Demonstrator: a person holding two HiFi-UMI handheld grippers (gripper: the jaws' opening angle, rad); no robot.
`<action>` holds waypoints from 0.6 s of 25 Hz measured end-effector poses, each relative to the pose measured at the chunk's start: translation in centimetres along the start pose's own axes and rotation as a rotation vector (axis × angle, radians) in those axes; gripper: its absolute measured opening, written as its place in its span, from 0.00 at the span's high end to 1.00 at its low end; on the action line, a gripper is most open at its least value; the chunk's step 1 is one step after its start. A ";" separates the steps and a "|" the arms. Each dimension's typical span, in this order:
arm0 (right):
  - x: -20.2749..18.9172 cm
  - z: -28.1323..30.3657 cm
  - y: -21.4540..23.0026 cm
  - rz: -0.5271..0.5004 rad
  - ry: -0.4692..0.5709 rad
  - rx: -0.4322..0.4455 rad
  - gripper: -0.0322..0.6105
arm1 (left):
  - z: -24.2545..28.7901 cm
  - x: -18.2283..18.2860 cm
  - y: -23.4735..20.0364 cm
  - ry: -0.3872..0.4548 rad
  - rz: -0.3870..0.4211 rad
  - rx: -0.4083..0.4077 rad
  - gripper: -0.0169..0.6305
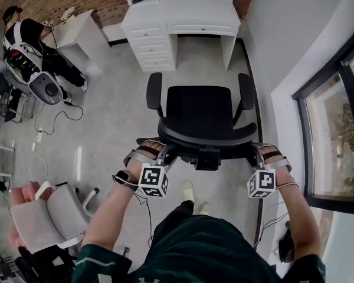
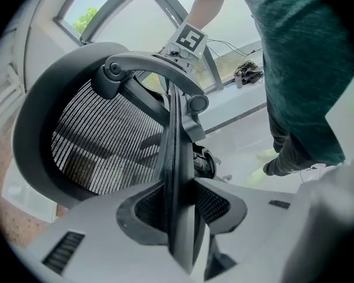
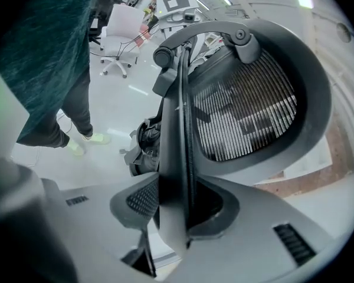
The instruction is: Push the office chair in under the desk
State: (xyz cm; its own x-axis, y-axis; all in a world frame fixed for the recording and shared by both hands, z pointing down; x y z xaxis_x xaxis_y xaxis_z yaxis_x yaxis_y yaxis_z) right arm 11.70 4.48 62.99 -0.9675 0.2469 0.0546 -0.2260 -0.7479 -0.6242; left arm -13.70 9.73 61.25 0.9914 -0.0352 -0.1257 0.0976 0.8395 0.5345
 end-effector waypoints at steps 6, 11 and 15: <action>0.2 2.0 2.4 0.016 -0.010 0.007 0.75 | 1.6 -0.9 -2.8 0.009 0.013 -0.004 0.76; 0.7 3.6 4.6 0.032 -0.019 -0.007 0.75 | 2.9 -2.1 -5.4 0.021 0.028 -0.006 0.76; 0.6 5.4 6.3 0.037 -0.026 -0.017 0.75 | 4.3 -2.5 -7.3 0.029 0.036 0.000 0.76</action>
State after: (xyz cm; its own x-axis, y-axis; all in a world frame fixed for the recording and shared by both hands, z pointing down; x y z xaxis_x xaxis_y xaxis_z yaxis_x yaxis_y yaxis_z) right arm 9.11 -3.45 63.30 -0.9778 0.2029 0.0518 -0.1886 -0.7458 -0.6390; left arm -16.53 1.34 61.26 0.9914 0.0107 -0.1308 0.0620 0.8401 0.5388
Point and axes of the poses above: the fingertips, and each gripper's own axes: z forward along the fingers, y to its right, x out of its top, the point moved 3 cm from there along -z, backward along the fingers, and after that the axes turned 13 degrees about -y, right-handed, at the moved point
